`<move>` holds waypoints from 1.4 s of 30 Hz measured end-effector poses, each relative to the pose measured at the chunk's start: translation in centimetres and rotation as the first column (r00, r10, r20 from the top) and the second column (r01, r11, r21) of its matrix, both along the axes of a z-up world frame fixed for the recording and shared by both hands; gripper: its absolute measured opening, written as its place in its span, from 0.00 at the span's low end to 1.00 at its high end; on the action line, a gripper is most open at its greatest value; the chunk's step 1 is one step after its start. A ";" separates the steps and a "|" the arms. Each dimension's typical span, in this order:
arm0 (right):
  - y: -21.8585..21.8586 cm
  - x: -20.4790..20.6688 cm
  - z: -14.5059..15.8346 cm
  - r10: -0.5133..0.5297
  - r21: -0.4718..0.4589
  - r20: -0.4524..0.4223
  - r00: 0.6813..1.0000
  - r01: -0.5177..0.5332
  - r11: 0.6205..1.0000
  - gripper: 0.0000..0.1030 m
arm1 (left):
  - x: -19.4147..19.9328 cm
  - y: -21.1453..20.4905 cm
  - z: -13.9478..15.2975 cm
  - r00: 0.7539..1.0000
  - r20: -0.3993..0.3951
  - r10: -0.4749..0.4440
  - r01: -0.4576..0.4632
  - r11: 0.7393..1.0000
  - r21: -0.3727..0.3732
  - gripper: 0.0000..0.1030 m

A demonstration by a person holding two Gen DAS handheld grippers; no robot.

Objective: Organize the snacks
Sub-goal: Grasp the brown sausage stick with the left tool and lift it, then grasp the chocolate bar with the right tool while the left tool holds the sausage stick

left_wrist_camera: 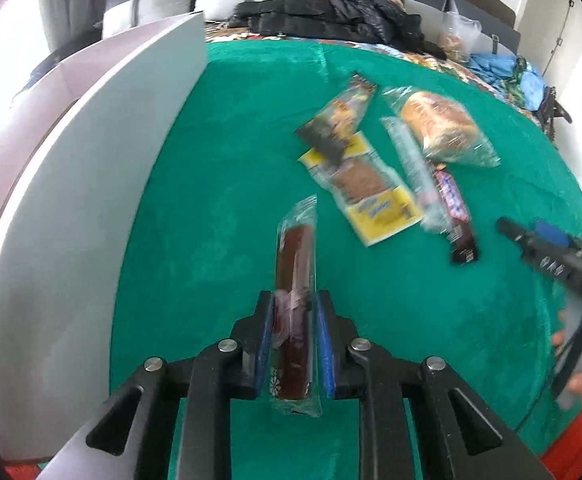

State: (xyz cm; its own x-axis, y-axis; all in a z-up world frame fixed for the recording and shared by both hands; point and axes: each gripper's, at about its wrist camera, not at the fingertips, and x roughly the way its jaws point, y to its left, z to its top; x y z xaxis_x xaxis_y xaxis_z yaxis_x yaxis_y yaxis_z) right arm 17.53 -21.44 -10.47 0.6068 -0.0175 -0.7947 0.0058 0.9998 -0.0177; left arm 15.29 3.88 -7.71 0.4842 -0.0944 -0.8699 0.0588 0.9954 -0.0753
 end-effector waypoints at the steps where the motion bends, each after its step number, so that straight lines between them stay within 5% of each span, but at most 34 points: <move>1: 0.0 0.0 0.0 0.000 0.000 0.000 1.000 0.000 1.000 0.90 | -0.1 0.2 -0.6 1.000 -0.011 0.003 -0.003 1.000 0.000 0.36; 3: 0.0 0.0 0.0 0.000 -0.001 0.000 1.000 0.000 1.000 0.90 | 0.0 0.3 -1.2 1.000 -0.001 0.006 -0.006 1.000 0.004 0.60; 8: 0.0 0.0 0.0 0.000 -0.001 0.000 1.000 0.000 1.000 0.90 | 0.6 0.1 -2.3 0.998 0.056 0.004 -0.008 0.997 0.070 0.72; 14: 0.0 0.0 0.0 0.000 -0.001 0.000 1.000 0.000 1.000 0.90 | 0.7 1.1 -2.9 0.993 0.109 0.043 -0.049 0.997 0.058 0.91; 21: -0.1 0.0 0.0 0.000 -0.001 0.000 1.000 0.000 1.000 0.90 | 0.8 1.0 -3.2 0.992 0.115 0.043 -0.050 0.997 0.056 1.00; 31: 0.3 0.6 0.1 -0.017 0.010 -0.012 1.000 0.017 1.000 0.92 | 0.8 1.0 -3.1 0.993 0.114 0.041 -0.048 0.997 0.057 1.00; 36: 1.6 -0.7 2.2 0.121 0.270 0.058 0.991 -0.133 0.954 0.91 | 0.8 1.0 -3.1 0.993 0.114 0.041 -0.048 0.997 0.057 1.00; 42: 5.8 -0.1 1.8 0.242 0.282 0.042 0.969 -0.244 0.928 0.88 | 0.8 1.0 -3.0 0.993 0.114 0.041 -0.048 0.997 0.057 1.00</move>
